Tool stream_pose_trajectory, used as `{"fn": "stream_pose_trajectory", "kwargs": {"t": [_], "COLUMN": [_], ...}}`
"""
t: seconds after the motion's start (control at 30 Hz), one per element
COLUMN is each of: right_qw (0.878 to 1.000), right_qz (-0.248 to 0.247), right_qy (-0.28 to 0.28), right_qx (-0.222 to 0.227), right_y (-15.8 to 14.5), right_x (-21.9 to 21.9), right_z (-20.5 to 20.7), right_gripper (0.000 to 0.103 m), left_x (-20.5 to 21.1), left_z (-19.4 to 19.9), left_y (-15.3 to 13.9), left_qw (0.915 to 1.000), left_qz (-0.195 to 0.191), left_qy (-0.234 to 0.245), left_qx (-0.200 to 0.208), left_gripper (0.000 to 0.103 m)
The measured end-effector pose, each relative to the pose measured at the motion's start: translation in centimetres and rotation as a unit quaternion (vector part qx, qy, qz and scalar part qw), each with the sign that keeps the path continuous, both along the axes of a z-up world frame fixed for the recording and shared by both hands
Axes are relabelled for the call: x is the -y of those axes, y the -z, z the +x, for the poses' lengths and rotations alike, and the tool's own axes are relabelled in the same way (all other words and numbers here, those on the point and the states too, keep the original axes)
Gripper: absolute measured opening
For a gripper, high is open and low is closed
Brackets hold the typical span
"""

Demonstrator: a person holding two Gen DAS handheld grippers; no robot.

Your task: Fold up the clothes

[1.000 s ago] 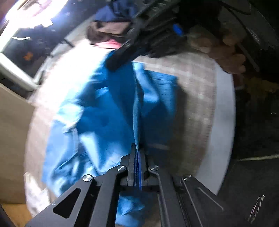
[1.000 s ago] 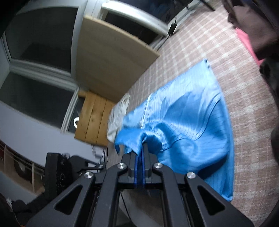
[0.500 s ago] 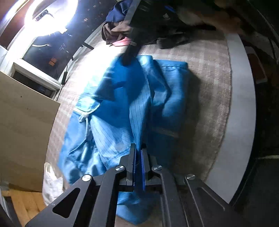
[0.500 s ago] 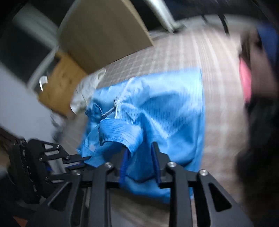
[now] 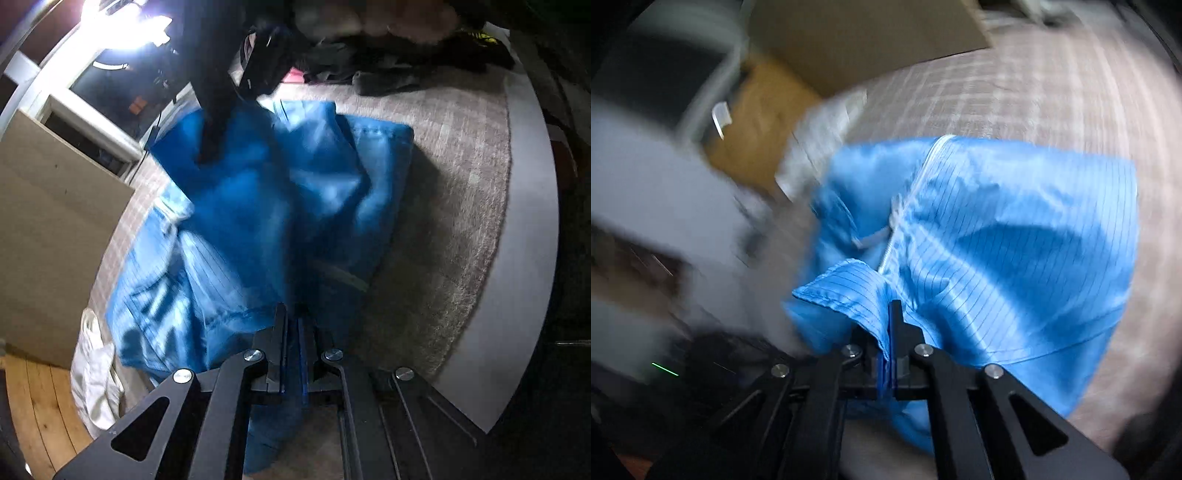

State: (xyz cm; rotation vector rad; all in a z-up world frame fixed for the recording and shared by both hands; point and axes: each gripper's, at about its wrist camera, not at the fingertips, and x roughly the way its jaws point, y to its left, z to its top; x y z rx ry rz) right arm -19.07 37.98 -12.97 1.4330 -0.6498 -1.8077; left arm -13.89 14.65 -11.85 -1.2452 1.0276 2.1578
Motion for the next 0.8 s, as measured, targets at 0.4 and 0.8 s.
{"fn": "stream_pose_trajectory", "kwargs": {"t": [0.4,0.8], "right_qw": [0.997,0.997], "right_qz": [0.044,0.070], "right_qy": [0.061,-0.012], "right_qx": [-0.018,0.021], "right_y": [-0.4,1.9], "right_x": [-4.1,0.3], "right_z": [2.6,5.9], "right_gripper": [0.022,0.033], "left_x": [1.0,-1.1], "left_z": [1.5,-2.9], "left_y": [-4.7,-2.6], "left_qw": [0.9964,0.9930], "left_qz": [0.060,0.083], "left_qy": [-0.057,-0.035], "left_qx": [0.016,0.077], "left_gripper": [0.025,0.033]}}
